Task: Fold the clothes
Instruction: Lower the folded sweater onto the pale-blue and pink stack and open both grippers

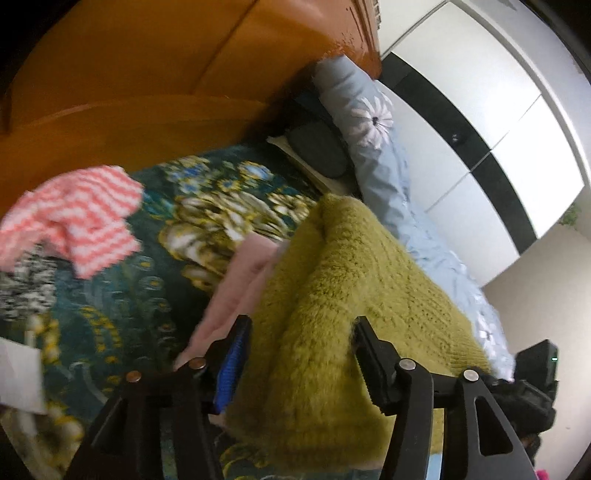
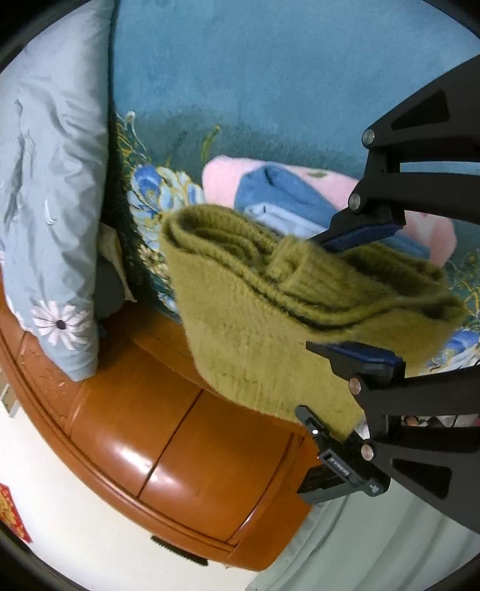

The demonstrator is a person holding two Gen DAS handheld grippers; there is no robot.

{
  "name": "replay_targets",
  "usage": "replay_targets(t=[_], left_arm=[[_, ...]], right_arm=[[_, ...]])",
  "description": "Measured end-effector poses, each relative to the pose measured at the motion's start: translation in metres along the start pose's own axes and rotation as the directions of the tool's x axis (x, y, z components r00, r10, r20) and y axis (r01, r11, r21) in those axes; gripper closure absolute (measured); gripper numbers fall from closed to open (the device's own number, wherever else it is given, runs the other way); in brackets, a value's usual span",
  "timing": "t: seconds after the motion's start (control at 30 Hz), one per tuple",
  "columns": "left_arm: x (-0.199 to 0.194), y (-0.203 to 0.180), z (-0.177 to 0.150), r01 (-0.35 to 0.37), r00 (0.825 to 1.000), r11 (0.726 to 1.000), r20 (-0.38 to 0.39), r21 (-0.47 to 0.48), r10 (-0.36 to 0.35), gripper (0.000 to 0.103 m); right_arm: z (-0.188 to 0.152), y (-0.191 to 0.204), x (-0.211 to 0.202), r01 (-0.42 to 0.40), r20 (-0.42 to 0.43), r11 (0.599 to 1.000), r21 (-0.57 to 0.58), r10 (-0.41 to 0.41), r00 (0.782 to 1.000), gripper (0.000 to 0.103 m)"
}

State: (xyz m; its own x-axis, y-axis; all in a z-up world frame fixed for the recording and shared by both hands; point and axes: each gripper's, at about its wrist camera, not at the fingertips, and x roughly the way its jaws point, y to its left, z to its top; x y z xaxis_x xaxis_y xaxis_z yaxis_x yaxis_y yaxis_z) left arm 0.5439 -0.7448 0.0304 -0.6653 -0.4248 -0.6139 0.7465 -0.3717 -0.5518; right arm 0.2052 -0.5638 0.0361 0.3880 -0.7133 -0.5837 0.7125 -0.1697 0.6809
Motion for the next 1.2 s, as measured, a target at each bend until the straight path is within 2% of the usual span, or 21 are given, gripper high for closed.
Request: replay_targets(t=[0.07, 0.17, 0.3, 0.4, 0.5, 0.6, 0.77, 1.03, 1.2], left_arm=[[-0.014, 0.0, 0.0, -0.027, 0.999, 1.0, 0.018, 0.01, 0.026, 0.041], [-0.044, -0.008, 0.001, -0.053, 0.994, 0.998, 0.099, 0.024, 0.05, 0.041], [-0.074, -0.037, -0.005, -0.02, 0.984, 0.997, 0.18, 0.072, 0.007, 0.039], [-0.08, -0.066, -0.013, -0.009, 0.984, 0.99, 0.178, 0.142, -0.017, 0.037], [-0.073, -0.088, -0.021, 0.008, 0.989, 0.982, 0.145, 0.19, -0.036, 0.034], [-0.055, -0.094, -0.03, -0.023, 0.995, 0.977, 0.098, 0.213, 0.002, 0.034], [-0.032, -0.086, -0.043, -0.04, 0.998, 0.977, 0.055, 0.209, 0.03, 0.034], [-0.023, -0.078, -0.05, -0.037, 0.999, 0.981, 0.045, 0.191, 0.029, 0.034], [-0.026, -0.078, -0.053, -0.032, 0.998, 0.981, 0.057, 0.192, 0.021, 0.034]], right_arm=[[0.001, -0.001, -0.018, 0.017, 0.026, 1.0, -0.001, -0.017, 1.0, 0.055], [0.001, 0.003, -0.041, 0.029, 0.058, 1.0, -0.013, -0.028, 0.998, 0.055], [-0.01, 0.029, -0.051, 0.031, 0.038, 0.995, -0.095, -0.027, 0.999, 0.055], [-0.02, 0.054, -0.049, 0.028, 0.024, 0.986, -0.164, -0.025, 0.999, 0.055], [-0.031, 0.075, -0.041, 0.02, 0.005, 0.976, -0.217, -0.02, 1.0, 0.055], [-0.042, 0.092, -0.03, 0.023, -0.016, 0.962, -0.271, -0.028, 0.999, 0.055], [-0.052, 0.085, -0.011, 0.073, -0.014, 0.958, -0.278, -0.08, 0.997, 0.055], [-0.052, 0.062, 0.01, 0.072, -0.024, 0.97, -0.233, -0.08, 0.997, 0.055], [-0.049, 0.067, 0.003, 0.062, -0.005, 0.97, -0.234, -0.065, 0.998, 0.055]])
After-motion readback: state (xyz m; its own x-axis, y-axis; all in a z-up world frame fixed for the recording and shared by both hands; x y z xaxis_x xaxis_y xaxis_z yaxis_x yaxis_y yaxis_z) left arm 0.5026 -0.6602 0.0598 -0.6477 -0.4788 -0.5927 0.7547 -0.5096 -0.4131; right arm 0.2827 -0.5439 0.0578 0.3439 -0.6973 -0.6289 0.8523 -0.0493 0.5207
